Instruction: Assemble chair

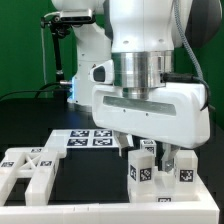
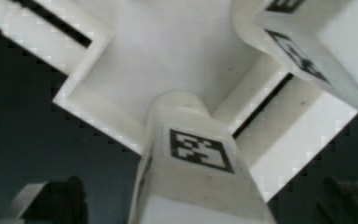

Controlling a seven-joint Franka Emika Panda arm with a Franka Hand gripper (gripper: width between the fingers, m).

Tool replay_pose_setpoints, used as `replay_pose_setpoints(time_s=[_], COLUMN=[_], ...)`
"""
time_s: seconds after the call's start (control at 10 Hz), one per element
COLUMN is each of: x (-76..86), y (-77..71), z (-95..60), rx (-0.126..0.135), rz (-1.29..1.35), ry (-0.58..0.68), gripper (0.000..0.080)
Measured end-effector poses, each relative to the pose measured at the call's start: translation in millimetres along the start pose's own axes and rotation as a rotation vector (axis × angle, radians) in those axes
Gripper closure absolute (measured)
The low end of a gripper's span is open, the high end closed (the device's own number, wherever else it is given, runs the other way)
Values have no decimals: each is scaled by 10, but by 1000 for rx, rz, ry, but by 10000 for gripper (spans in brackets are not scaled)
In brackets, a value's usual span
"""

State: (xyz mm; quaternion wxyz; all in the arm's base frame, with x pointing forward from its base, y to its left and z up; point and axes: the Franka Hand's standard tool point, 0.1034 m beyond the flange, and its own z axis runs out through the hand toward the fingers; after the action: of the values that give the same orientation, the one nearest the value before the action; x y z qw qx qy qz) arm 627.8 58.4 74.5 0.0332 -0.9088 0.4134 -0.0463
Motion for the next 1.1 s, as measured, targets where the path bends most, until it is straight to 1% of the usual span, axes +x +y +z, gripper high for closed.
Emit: replay_pose_setpoints(time_s=[0.1, 0.5, 0.7, 1.1], x=[0, 38, 29, 62], y=[0, 21, 14, 21], z=[0, -5, -4, -11], rx=[0, -6, -18, -31], rz=[-53, -499, -643, -971], ry=[0, 5, 11, 14], gripper=[151, 151, 151, 151])
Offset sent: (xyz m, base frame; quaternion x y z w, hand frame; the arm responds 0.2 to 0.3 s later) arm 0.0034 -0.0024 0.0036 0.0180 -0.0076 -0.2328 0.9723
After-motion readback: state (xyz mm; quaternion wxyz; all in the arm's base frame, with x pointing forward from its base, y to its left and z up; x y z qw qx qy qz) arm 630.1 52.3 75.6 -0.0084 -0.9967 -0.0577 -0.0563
